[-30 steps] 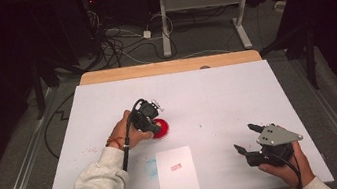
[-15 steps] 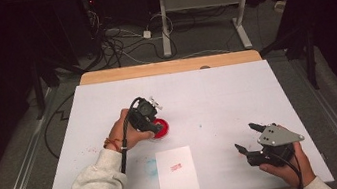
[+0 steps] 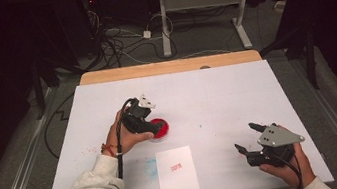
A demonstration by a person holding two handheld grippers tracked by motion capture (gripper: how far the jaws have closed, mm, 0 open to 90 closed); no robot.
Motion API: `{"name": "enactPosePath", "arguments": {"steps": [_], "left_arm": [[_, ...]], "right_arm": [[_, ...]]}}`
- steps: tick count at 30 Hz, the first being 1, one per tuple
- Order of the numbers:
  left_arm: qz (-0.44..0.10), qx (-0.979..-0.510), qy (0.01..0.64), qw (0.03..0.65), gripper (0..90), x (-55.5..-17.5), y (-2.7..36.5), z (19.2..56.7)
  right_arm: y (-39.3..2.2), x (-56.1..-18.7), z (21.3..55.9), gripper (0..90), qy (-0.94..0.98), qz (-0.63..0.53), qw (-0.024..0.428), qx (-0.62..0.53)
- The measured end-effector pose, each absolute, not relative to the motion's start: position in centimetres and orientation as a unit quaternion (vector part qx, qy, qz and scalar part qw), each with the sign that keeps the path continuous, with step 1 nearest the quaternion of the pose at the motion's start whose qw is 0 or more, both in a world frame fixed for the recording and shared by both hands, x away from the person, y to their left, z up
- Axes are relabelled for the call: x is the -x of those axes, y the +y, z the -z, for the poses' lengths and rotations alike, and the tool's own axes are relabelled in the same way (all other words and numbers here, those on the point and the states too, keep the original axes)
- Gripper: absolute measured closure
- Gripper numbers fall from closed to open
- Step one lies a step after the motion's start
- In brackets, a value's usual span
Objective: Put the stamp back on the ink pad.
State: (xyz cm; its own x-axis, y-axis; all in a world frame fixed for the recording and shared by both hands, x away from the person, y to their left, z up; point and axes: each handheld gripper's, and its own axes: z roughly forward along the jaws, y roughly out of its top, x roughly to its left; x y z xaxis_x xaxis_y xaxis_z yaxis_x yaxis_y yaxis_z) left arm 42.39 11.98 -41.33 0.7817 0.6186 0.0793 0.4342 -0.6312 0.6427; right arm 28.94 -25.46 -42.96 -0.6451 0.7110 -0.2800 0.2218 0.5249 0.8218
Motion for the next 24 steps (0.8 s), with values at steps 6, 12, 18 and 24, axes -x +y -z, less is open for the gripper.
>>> {"name": "enactPosePath", "arguments": {"steps": [6,12,18,24], "left_arm": [[-0.178,-0.872,0.29,0.353,18.7,-41.8,12.5,41.4],[-0.208,-0.862,0.27,0.375,16.7,-40.8,12.5,41.5],[-0.232,-0.858,0.249,0.385,16.7,-39.8,12.2,41.5],[-0.248,-0.855,0.234,0.392,17.2,-38.8,12.0,41.1]], "right_arm": [[-25.4,-28.9,43.0,23.7,0.816,-0.395,0.31,-0.286],[-25.4,-28.9,43.0,23.7,0.815,-0.397,0.31,-0.286],[-25.5,-28.8,42.9,23.7,0.813,-0.401,0.31,-0.286],[-25.5,-28.7,42.8,23.8,0.811,-0.406,0.311,-0.284]]}}
